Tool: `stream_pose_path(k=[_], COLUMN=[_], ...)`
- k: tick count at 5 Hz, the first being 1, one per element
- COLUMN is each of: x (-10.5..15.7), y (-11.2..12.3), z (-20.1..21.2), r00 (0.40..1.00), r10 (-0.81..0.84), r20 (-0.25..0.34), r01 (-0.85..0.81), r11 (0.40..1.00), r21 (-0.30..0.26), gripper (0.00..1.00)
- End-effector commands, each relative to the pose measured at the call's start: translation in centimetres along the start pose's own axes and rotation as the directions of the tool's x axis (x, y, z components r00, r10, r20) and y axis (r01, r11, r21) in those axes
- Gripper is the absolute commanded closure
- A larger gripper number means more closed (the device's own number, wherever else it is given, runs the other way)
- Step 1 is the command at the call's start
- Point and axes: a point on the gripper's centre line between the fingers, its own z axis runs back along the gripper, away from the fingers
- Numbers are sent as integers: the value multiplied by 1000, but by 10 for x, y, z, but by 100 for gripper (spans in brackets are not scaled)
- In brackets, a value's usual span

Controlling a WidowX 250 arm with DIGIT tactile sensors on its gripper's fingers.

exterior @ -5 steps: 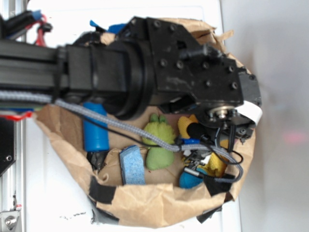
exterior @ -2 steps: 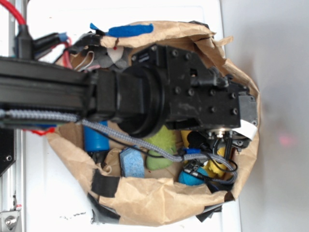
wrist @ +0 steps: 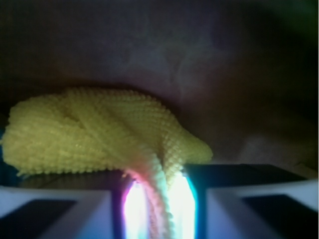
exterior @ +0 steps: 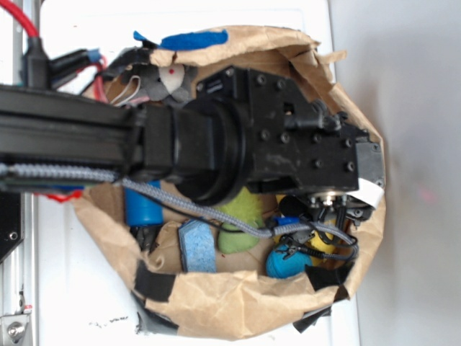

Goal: Grab the yellow cloth.

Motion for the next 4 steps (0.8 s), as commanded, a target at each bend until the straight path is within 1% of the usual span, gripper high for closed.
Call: stream_pose_path(k=[1, 2, 3, 4], x=[6, -9, -26, -37], y=[8, 21, 26, 26], z=[39, 65, 86, 105], r00=[995, 986, 974, 955], r10=[88, 169, 215, 270], r20=[47, -12, -70, -122], r01=[-88, -169, -216, -270], r11=[996, 985, 976, 963], r21=[6, -20, -7, 14], gripper=[100, 100, 100, 100])
